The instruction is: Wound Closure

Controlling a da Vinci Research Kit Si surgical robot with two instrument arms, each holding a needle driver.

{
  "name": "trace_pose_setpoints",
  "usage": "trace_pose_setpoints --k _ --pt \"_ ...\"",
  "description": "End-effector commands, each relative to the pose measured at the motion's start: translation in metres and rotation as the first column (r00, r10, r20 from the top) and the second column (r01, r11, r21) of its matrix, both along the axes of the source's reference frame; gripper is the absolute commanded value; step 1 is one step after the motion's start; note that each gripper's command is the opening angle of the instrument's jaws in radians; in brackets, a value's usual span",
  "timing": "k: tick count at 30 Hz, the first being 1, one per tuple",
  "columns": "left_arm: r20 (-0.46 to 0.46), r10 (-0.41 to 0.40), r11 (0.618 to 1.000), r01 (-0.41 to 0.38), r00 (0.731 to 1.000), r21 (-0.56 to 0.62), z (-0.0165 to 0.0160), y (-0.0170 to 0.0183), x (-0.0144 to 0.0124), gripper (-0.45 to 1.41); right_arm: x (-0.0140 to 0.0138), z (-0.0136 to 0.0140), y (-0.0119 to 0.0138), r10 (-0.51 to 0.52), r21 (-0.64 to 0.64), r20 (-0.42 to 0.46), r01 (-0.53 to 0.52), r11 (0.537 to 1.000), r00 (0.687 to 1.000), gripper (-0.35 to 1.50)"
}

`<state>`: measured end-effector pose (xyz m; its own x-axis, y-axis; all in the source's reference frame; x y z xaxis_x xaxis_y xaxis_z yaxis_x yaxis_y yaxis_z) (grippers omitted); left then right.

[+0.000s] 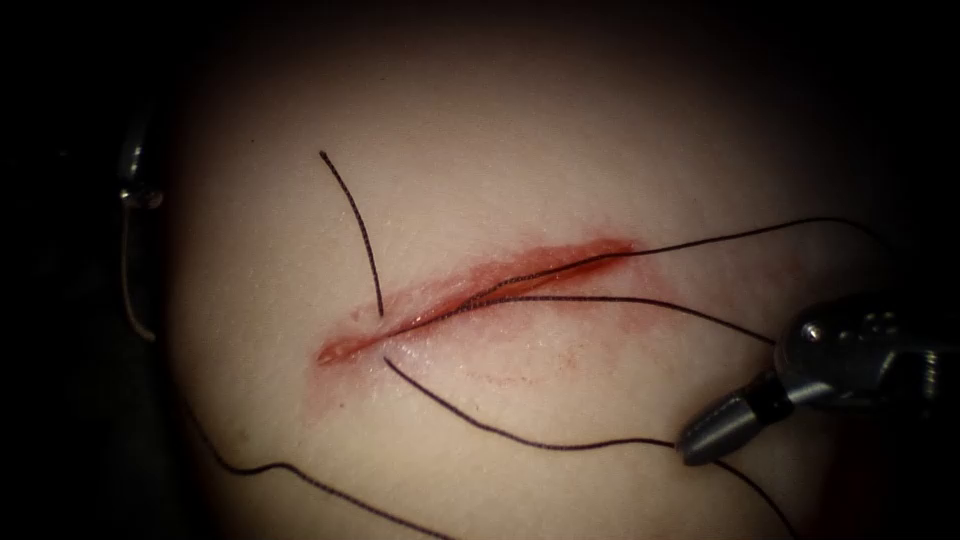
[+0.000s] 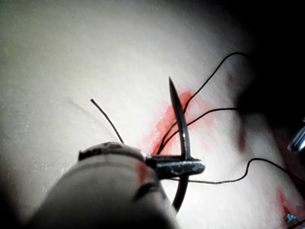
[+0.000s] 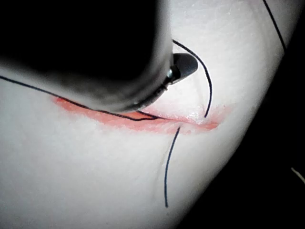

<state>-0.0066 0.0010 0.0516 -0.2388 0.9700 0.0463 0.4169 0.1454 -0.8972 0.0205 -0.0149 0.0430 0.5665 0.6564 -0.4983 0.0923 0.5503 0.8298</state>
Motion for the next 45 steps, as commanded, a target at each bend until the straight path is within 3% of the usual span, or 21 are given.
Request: trace_pose_setpoints --k 1,5,7,8,9,10,12,14,16,18,23,34,35,36,38,43,44,45 --pt "0.012 0.056 0.998 -0.057 0.998 0.012 -0.0004 -0.0012 -0.0010 -0.45 0.0019 -0.0010 0.0022 0.069 -0.027 0.010 -0.069 0.997 0.998 -0.16" --pt "0.031 0.173 0.985 -0.173 0.984 0.004 -0.0035 -0.0044 -0.0031 -0.45 0.0030 -0.0015 0.0036 0.188 -0.113 0.037 -0.183 0.977 0.981 -0.20" --pt "0.035 0.209 0.978 -0.210 0.977 0.004 -0.0043 -0.0050 -0.0041 -0.45 0.0040 -0.0011 0.0035 0.246 -0.136 0.067 -0.235 0.962 0.967 -0.06" --pt "0.036 0.219 0.976 -0.219 0.975 0.006 -0.0044 -0.0051 -0.0044 -0.45 0.0044 -0.0009 0.0032 0.269 -0.138 0.083 -0.256 0.957 0.960 0.09" --pt "0.036 0.226 0.974 -0.227 0.973 0.011 -0.0044 -0.0052 -0.0047 -0.45 0.0048 -0.0005 0.0028 0.294 -0.095 0.122 -0.283 0.954 0.948 0.07" --pt "0.035 0.231 0.973 -0.231 0.972 0.016 -0.0043 -0.0053 -0.0048 -0.45 0.0052 -0.0001 0.0022 0.303 -0.056 0.153 -0.298 0.953 0.941 -0.10" --pt "0.030 0.239 0.970 -0.240 0.970 0.031 -0.0037 -0.0054 -0.0047 -0.45 0.0061 0.0011 0.0005 0.263 0.003 0.180 -0.268 0.963 0.948 0.07" --pt "0.027 0.240 0.970 -0.241 0.970 0.037 -0.0030 -0.0056 -0.0046 -0.45 0.0070 0.0024 -0.0015 0.199 0.084 0.205 -0.219 0.972 0.958 0.36" --pt "0.023 0.242 0.969 -0.243 0.970 0.046 -0.0022 -0.0056 -0.0044 -0.45 0.0076 0.0034 -0.0031 0.139 0.102 0.193 -0.161 0.982 0.971 0.64" --pt "0.019 0.239 0.969 -0.240 0.971 0.057 -0.0013 -0.0056 -0.0043 -0.45 0.0085 0.0043 -0.0047 0.101 0.088 0.198 -0.120 0.989 0.975 0.81" --pt "0.012 0.220 0.973 -0.221 0.975 0.069 0.0002 -0.0054 -0.0039 -0.45 0.0108 0.0052 -0.0068 0.019 0.089 0.241 -0.041 0.995 0.970 0.88" --pt "0.010 0.219 0.972 -0.219 0.976 0.081 0.0004 -0.0053 -0.0038 -0.45 0.0135 0.0060 -0.0058 -0.091 0.094 0.244 0.070 0.993 0.965 0.61" --pt "0.010 0.219 0.972 -0.219 0.976 0.083 0.0004 -0.0053 -0.0038 -0.45 0.0135 0.0060 -0.0057 -0.098 0.094 0.244 0.077 0.993 0.965 0.47" --pt "0.010 0.221 0.972 -0.221 0.975 0.083 0.0004 -0.0053 -0.0038 -0.45 0.0135 0.0058 -0.0055 -0.105 0.096 0.240 0.085 0.992 0.965 0.10" --pt "0.009 0.225 0.971 -0.225 0.974 0.083 0.0004 -0.0054 -0.0038 -0.45 0.0135 0.0056 -0.0053 -0.104 0.091 0.239 0.084 0.992 0.965 -0.13" --pt "0.010 0.235 0.969 -0.235 0.972 0.080 0.0004 -0.0056 -0.0039 -0.45 0.0134 0.0057 -0.0053 -0.112 0.061 0.295 0.098 0.993 0.949 -0.23" --pt "0.011 0.234 0.969 -0.234 0.972 0.075 0.0004 -0.0056 -0.0039 -0.45 0.0135 0.0059 -0.0054 -0.115 0.055 0.305 0.103 0.993 0.945 -0.13" --pt "0.011 0.235 0.969 -0.235 0.972 0.075 0.0003 -0.0057 -0.0039 -0.45 0.0135 0.0060 -0.0055 -0.118 0.050 0.315 0.107 0.993 0.942 0.10"
